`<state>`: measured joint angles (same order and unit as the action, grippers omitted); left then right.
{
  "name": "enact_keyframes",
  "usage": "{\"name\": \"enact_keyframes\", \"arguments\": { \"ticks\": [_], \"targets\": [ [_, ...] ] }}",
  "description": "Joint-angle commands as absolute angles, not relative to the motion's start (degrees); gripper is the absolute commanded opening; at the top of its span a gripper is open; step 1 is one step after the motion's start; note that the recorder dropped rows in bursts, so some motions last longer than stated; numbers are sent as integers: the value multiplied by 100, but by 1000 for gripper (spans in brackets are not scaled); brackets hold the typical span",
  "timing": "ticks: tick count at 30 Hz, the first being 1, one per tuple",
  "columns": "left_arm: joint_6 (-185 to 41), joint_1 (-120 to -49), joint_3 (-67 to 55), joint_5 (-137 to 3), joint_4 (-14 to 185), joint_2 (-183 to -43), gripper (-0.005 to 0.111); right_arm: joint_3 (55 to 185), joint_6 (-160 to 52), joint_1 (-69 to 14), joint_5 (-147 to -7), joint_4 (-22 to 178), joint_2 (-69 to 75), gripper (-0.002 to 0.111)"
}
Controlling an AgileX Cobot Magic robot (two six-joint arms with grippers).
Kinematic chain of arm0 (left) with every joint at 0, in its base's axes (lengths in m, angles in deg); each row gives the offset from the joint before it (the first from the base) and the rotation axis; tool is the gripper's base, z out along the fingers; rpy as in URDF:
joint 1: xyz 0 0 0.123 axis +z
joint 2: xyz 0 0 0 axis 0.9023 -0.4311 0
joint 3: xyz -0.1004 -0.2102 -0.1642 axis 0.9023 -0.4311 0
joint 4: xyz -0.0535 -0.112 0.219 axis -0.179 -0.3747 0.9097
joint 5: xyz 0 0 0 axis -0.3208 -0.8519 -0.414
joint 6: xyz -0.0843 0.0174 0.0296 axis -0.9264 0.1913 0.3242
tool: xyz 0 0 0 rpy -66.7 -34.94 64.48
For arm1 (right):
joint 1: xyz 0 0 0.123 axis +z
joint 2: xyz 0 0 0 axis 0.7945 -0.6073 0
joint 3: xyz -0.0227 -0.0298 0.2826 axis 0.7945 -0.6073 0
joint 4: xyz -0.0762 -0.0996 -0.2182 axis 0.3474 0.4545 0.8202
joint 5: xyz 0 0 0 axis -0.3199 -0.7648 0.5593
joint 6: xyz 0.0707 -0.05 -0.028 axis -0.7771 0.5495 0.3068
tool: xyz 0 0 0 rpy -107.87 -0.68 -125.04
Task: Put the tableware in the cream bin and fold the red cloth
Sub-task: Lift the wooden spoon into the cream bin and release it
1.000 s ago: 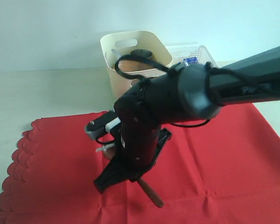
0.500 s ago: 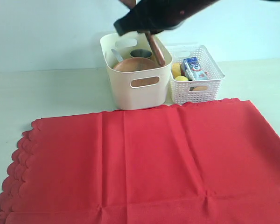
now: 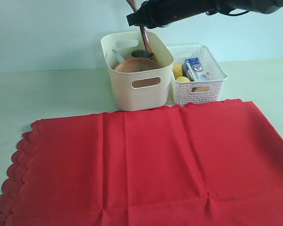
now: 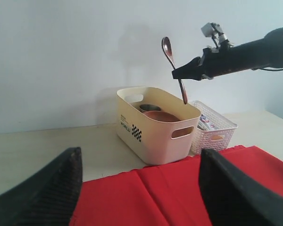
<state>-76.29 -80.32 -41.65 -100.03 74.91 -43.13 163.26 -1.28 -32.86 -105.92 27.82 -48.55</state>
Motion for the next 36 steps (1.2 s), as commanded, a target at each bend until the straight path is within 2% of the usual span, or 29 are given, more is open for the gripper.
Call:
{"name": "enact_keyframes", "arguments": {
  "ticks": [1,4,6,9,13,15,17,20,23,28,32,36],
  "targets": [
    [-7661,-8042,-4190,-9982,7437,-4297,67,16863,108,-3367,-10727,2621,-5430,0],
    [-7661,-8042,-4191,-9982,7425,-4297,67,16914,135,-3367,-10687,2637,-5654,1],
    [-7661,-8042,-4191,-9994,7426,-4297,67,16914,221,-3367,-10677,2648,-5782,6],
    [-7661,-8042,-4191,-9994,7426,-4297,67,16929,221,-3367,-10712,2845,-5906,23],
    [-7661,-8042,-4191,-9994,7416,-4297,67,16929,211,-3367,-10903,2897,-5909,53],
    [-7661,-8042,-4191,-10005,7422,-4297,67,16929,147,-3367,-11017,3003,-5802,61],
    [-7661,-8042,-4191,-10005,7422,-4297,67,16929,-121,-3367,-11105,3239,-5653,64],
    [-7661,-8042,-4191,-10005,7422,-4297,67,16929,-992,-3367,-11300,4070,-5302,62],
    [-7661,-8042,-4191,-10013,7436,-4297,67,16929,-1940,-3367,-11717,5143,-4916,54],
    [-7687,-8042,-4326,-9970,7434,-4297,67,16929,-3120,-3377,-12794,6537,-4279,24],
    [-7765,-8042,-4334,-9970,7444,-4297,67,16832,-3590,-3497,-13399,6740,-3804,1],
    [-7819,-8042,-4334,-9970,7444,-4355,67,15882,-3696,-3639,-13185,6740,-3019,0]
  ]
}}
